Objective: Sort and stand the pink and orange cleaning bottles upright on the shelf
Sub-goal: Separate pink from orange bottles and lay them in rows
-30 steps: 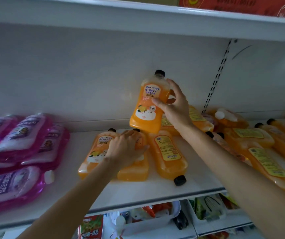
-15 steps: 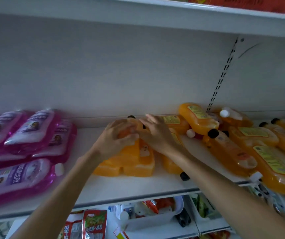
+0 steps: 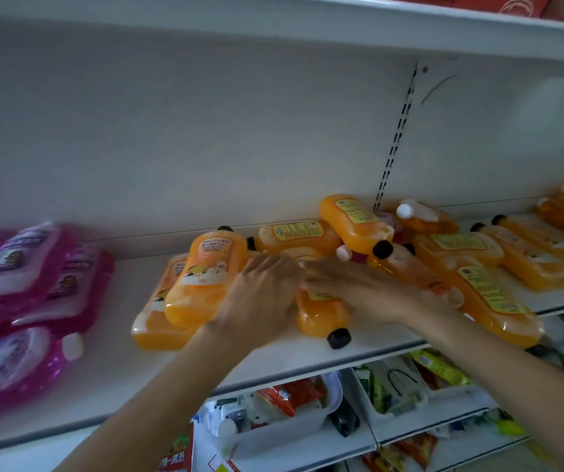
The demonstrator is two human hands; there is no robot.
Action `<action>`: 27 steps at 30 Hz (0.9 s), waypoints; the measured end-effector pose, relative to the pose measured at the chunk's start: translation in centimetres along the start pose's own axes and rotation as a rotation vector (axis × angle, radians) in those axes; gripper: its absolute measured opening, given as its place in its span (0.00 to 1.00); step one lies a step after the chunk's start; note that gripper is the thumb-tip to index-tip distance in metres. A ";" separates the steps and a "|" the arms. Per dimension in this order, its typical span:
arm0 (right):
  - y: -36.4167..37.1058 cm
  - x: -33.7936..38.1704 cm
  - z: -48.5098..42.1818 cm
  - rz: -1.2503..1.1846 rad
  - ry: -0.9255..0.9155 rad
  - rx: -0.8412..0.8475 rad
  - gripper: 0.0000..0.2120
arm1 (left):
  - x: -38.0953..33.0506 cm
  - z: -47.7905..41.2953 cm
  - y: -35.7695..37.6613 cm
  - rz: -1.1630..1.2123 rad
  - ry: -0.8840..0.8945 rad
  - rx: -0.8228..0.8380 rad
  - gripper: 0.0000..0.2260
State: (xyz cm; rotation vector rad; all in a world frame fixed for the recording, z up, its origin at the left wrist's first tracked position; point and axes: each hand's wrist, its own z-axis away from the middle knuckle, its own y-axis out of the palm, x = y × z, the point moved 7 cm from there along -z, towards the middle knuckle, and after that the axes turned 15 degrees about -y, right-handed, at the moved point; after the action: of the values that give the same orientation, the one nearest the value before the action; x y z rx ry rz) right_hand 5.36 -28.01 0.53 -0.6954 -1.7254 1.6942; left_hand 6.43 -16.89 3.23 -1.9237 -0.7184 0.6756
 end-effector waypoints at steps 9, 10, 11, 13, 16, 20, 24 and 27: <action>2.4 -0.3 1.2 0.093 -0.108 0.045 0.42 | -0.5 -0.3 4.5 0.000 -0.125 0.100 0.24; 2.1 -0.7 1.4 0.099 -0.135 0.012 0.40 | -0.9 -0.3 5.1 -0.003 -0.139 0.101 0.26; 1.7 -1.1 1.9 0.083 -0.147 -0.002 0.40 | -1.4 -0.3 5.7 -0.008 -0.141 0.101 0.28; 1.2 -1.7 2.9 0.022 -0.155 -0.008 0.39 | -2.1 -0.2 6.2 0.011 -0.138 0.084 0.31; 0.9 -2.2 4.2 -0.041 -0.179 -0.002 0.40 | -2.3 0.2 5.8 0.028 -0.117 0.040 0.33; -2.1 -3.3 6.4 -0.273 -0.157 -0.139 0.38 | -2.8 0.0 4.7 0.248 -0.126 -0.027 0.26; -4.6 -5.0 6.7 -0.770 -0.046 -0.428 0.19 | -3.7 -0.7 3.9 0.652 -0.300 -0.226 0.25; -5.2 -5.6 6.2 -0.782 0.066 -0.617 0.12 | -4.8 -1.2 6.1 1.020 -0.527 -0.163 0.29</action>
State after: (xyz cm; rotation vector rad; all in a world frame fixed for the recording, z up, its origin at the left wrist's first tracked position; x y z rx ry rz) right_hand 4.80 -36.56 5.47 -0.2409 -2.1018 0.6072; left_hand 5.22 -23.42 -1.04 -2.2284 -0.0157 1.8339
